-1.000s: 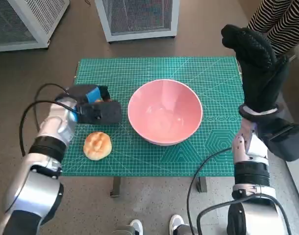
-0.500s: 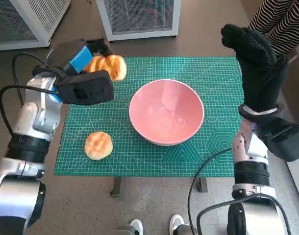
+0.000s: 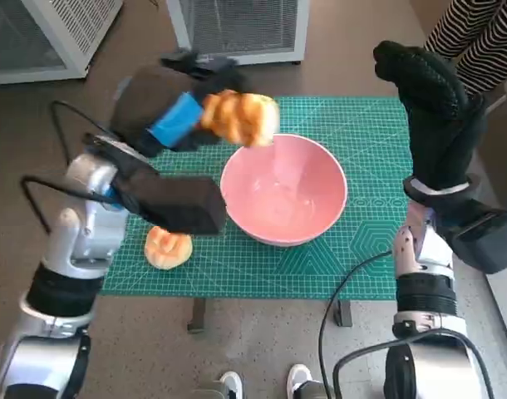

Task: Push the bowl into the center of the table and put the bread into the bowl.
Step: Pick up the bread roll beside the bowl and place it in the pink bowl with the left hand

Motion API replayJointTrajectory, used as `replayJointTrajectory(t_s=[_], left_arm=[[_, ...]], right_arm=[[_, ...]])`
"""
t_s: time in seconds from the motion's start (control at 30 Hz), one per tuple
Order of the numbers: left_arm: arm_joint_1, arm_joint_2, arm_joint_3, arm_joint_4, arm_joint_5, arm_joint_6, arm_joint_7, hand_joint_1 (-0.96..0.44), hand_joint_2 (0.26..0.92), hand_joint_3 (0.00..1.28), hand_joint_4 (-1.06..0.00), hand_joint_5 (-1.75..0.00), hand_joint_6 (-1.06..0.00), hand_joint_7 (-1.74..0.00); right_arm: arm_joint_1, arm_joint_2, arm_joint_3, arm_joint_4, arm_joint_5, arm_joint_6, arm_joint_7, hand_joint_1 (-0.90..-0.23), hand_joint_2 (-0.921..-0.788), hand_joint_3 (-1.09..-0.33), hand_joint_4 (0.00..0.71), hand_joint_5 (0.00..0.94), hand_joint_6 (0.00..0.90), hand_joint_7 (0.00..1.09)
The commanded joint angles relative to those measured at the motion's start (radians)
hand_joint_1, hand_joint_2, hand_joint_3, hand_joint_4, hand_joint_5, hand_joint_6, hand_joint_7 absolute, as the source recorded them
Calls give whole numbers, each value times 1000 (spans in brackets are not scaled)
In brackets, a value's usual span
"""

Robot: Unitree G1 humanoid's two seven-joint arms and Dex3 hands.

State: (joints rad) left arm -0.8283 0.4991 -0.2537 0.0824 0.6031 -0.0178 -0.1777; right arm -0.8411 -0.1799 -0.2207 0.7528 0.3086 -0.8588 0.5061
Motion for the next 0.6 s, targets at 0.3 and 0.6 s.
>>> replayJointTrajectory(t_s=[0.3,0.6], left_arm=[[-71,-102,-93,151,7,-14,-96,1,920,63,-738,-1114,-590,-1199],[-113,-154,-115,322,-11,-56,-115,1,920,83,-708,-1180,-575,-1186]], right_arm=[[35,-13,4,1,5,12,16,-550,-921,-744,223,2,21,607],[53,-15,0,-21,19,30,24,-555,-921,-743,222,2,19,610]])
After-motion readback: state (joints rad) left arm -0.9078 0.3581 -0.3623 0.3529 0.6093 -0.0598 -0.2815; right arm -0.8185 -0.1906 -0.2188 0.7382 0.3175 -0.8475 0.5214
